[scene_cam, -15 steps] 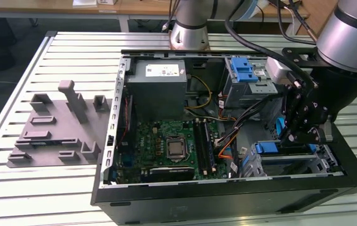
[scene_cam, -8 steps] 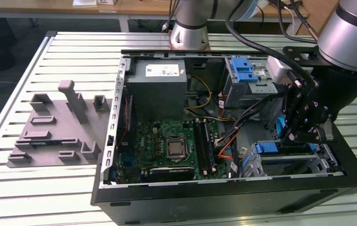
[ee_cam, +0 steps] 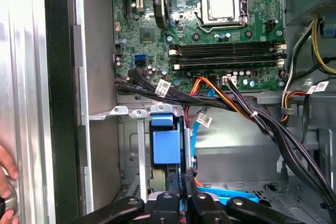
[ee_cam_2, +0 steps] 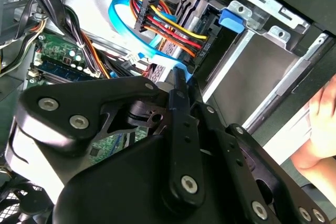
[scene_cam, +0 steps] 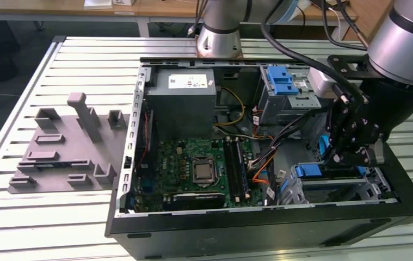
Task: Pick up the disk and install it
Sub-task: 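Insert the second disk wire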
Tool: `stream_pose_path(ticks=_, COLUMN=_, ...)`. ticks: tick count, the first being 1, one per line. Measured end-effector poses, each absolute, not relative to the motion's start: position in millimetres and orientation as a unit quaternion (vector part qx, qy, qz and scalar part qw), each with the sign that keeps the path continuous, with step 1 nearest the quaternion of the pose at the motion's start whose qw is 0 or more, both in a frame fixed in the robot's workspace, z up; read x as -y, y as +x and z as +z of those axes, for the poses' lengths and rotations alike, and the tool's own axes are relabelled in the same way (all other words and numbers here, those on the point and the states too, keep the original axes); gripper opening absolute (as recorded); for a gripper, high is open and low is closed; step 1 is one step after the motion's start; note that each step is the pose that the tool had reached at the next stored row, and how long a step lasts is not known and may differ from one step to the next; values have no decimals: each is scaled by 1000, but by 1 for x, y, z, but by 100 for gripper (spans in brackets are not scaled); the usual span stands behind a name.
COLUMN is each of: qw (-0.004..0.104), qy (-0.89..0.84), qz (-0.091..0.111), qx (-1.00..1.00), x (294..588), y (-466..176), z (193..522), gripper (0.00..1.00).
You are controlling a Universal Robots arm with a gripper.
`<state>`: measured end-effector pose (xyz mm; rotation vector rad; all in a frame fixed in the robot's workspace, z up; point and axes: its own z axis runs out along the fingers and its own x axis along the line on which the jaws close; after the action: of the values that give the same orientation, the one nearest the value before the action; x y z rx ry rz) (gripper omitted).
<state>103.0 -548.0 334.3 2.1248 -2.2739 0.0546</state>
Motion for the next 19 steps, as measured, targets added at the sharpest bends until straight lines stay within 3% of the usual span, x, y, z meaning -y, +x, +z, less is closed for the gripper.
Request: stream_pose_path(ticks=19, qw=13, qy=683, qz=16, qx=731, x=550, y=103, z=330, gripper=16)
